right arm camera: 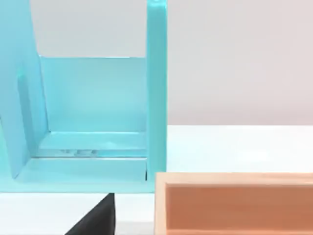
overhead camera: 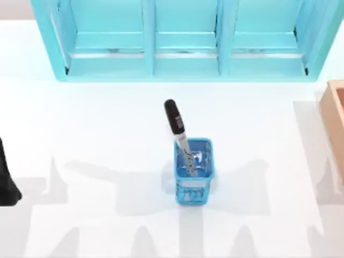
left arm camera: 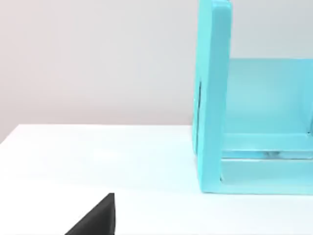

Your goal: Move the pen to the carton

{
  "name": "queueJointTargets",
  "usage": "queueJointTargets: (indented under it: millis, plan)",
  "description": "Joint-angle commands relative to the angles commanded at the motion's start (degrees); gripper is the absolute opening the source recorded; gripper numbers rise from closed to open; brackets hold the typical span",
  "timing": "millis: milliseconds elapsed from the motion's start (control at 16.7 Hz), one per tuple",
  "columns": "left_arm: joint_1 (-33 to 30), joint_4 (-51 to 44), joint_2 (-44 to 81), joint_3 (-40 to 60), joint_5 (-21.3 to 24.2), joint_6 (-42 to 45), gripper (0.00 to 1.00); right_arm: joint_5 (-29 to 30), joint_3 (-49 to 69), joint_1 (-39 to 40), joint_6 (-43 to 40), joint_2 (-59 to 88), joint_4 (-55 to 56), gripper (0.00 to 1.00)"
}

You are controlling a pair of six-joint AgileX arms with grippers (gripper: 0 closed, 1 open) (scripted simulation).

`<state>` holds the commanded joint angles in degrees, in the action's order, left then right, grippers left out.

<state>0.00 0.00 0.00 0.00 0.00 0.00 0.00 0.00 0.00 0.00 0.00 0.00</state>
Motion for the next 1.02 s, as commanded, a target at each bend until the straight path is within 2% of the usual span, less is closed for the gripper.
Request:
queueJointTargets:
  millis: [240,420,1020]
  plan:
    - [0.0,0.0,0.0,0.0,0.0,0.0,1.00,-0.5,0.9,1.2,0.1,2.0,0.2,1.00]
    - [0.0,0.0,0.0,0.0,0.0,0.0,1.00,-1.9,3.9,5.1,0.6,9.3,1.0,1.00]
    - [0.0,0.0,0.0,0.0,0.0,0.0,1.00,-9.9,24.4,25.9,3.0,57.7,9.6,1.00]
